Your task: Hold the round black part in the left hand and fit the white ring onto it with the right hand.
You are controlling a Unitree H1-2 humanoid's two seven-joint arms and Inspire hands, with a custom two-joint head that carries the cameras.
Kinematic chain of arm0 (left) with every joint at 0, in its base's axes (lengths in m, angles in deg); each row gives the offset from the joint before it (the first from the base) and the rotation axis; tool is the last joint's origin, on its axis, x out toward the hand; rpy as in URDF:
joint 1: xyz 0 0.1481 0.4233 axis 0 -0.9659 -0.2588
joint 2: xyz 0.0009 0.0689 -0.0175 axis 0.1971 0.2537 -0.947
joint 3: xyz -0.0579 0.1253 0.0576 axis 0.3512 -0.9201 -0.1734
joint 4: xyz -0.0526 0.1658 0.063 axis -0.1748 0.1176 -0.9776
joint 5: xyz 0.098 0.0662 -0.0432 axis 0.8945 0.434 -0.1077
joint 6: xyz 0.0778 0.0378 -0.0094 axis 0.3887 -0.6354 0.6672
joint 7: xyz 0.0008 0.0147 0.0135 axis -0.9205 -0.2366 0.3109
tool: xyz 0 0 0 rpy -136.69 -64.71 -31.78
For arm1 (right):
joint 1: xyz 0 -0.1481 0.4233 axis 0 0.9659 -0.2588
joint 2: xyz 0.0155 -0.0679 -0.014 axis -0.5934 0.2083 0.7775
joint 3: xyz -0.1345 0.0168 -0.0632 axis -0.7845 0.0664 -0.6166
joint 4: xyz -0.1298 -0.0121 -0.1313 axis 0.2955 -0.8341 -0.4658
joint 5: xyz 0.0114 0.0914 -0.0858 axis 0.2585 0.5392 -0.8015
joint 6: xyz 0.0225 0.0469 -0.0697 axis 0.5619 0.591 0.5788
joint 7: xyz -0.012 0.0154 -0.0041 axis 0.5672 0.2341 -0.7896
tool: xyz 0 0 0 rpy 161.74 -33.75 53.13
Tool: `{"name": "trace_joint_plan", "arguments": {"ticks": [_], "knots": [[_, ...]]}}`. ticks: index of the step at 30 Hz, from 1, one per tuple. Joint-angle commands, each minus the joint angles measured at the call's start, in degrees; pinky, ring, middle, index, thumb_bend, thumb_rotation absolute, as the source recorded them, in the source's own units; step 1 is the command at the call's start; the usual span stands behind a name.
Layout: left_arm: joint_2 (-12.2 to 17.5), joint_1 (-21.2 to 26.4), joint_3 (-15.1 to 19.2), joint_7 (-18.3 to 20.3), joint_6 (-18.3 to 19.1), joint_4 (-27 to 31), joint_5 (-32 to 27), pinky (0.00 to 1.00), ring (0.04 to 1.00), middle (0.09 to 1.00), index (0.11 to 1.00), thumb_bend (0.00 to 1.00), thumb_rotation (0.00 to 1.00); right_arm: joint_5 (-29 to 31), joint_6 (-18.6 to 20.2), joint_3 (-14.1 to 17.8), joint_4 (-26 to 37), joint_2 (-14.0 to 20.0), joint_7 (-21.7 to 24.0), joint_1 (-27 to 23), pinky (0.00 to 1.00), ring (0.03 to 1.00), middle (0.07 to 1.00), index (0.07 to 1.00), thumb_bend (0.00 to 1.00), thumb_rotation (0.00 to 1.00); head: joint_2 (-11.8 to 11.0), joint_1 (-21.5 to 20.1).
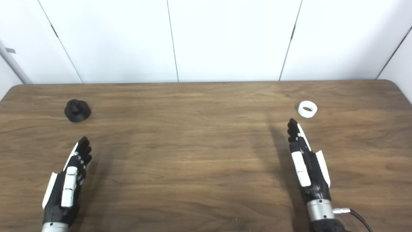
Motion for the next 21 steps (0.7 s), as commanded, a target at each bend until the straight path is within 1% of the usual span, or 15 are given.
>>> {"name": "trace_joint_plan", "arguments": {"ticks": [1, 6, 8, 10, 12, 14, 18, 21], "knots": [[0.21, 0.73, -0.04, -0.03, -1.62, -3.5, -0.13, 1.0, 1.0, 1.0, 0.995, 0.43, 1.0, 0.47, -1.19, -0.91, -4.73, -1.32, -0.68, 1.67, 0.96, 0.96, 0.962, 0.958, 0.57, 1.0, 0.0, -0.05], [0.03, 0.63, -0.1, -0.08, -0.88, -2.99, -0.32, 1.0, 1.0, 1.0, 0.991, 0.43, 1.0, 1.23, -1.3, -0.8, -4.65, -1.31, -0.43, 1.74, 0.97, 0.962, 0.963, 0.957, 0.57, 1.0, 0.04, 0.81], [0.06, 0.62, -0.2, -0.18, -1.32, -3.04, 0.3, 1.0, 1.0, 1.0, 0.99, 0.43, 1.0, 0.98, -1.24, -0.79, -4.56, -1.21, -0.55, 1.78, 0.97, 0.962, 0.962, 0.957, 0.57, 1.0, -0.07, 1.41], [-0.08, 0.58, -0.35, -0.39, -1.75, -3.05, 1.02, 1.0, 1.0, 1.0, 0.984, 0.41, 1.0, 0.76, -1.49, -0.74, -4.72, -1.04, -0.63, 1.8, 0.96, 0.957, 0.958, 0.954, 0.55, 1.0, -0.39, 2.38], [-0.31, 0.53, -0.46, -0.57, -1.79, -3.11, 1.45, 1.0, 1.0, 1.0, 0.982, 0.4, 1.0, 1.08, -1.85, -0.63, -5.11, -0.72, -0.38, 1.79, 0.96, 0.957, 0.957, 0.954, 0.55, 1.0, -0.87, 3.68], [-0.59, 0.47, -0.55, -0.73, -1.69, -3.19, 1.72, 1.0, 1.0, 1.0, 0.982, 0.42, 0.99, 1.86, -2.24, -0.48, -5.54, -0.41, 0.04, 1.78, 0.97, 0.961, 0.96, 0.955, 0.54, 1.0, -1.49, 5.31], [-1.22, 0.47, -0.88, -1.16, -3.03, -4.31, 2.74, 1.0, 1.0, 1.0, 0.973, 0.44, 0.96, 2.32, -3.3, -0.34, -6.6, 0.66, 0.46, 1.87, 0.98, 0.968, 0.967, 0.962, 0.56, 1.0, -3.08, 8.74], [-1.53, 0.52, -1.16, -1.11, -3.85, -5.25, 3.08, 1.0, 1.0, 1.0, 0.972, 0.47, 0.93, 2.9, -4.44, -0.08, -7.9, 1.18, 0.65, 1.72, 0.98, 0.967, 0.971, 0.967, 0.58, 1.0, -3.99, 10.16]]}}
